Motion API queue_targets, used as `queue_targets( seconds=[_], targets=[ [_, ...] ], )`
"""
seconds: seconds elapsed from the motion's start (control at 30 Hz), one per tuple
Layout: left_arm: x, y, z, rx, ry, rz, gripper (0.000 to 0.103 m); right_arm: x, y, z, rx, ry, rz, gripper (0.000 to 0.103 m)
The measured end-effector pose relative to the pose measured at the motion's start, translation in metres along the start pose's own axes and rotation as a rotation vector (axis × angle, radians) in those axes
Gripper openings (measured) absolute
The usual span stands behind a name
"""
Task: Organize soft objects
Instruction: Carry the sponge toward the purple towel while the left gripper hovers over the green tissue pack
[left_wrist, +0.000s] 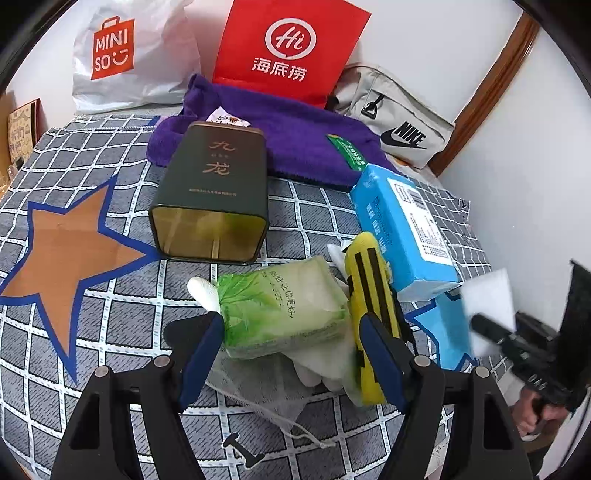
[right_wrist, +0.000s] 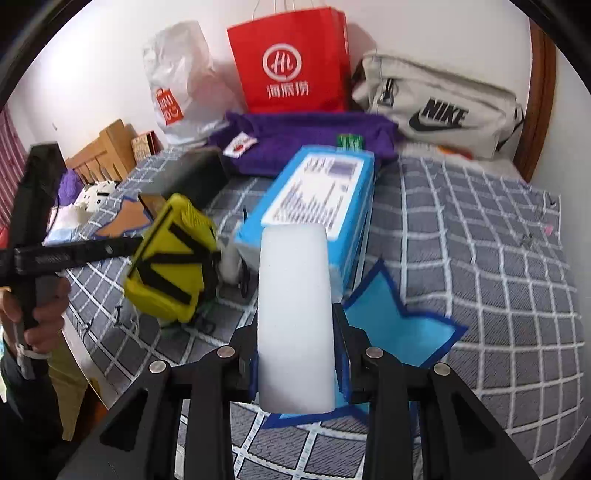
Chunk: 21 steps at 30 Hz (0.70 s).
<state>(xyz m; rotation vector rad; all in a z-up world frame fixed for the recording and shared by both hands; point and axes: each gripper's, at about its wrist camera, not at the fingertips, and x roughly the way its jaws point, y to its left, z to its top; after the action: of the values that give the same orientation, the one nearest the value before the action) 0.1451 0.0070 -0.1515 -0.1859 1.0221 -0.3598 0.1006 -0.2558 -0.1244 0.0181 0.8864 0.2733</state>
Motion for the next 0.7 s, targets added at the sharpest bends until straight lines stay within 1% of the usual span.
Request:
queue_targets(
  seconds=[0.13,0.17,0.23,0.33,0.43,0.57,0.7],
  targets=[
    [0.007,-0.002,0.003,0.000,0.012,0.064,0.075,-0.006,0.000,0.015,-0.019,-0.035,-0.013,0.031],
    [0.009,0.000,0.004,-0.010,0.013,0.069,0.075,-0.007,0.000,0.018,-0.020,-0.041,-0.012,0.031],
    [0.012,0.001,0.005,-0.032,0.019,0.057,0.075,-0.008,0.000,0.025,-0.020,-0.055,-0.002,0.031],
    [0.019,-0.004,0.009,-0.018,0.031,0.085,0.077,-0.007,0.003,0.032,-0.028,-0.061,0.010,0.031],
    [0.026,-0.005,0.010,-0.033,0.047,0.099,0.078,-0.003,0.009,0.036,-0.044,-0.058,0.031,0.031],
    [0.033,-0.007,0.013,-0.033,0.049,0.116,0.082,0.003,0.015,0.039,-0.058,-0.049,0.054,0.031],
    [0.037,-0.006,0.016,-0.033,0.033,0.119,0.083,0.010,0.020,0.042,-0.069,-0.036,0.070,0.031]
  ],
)
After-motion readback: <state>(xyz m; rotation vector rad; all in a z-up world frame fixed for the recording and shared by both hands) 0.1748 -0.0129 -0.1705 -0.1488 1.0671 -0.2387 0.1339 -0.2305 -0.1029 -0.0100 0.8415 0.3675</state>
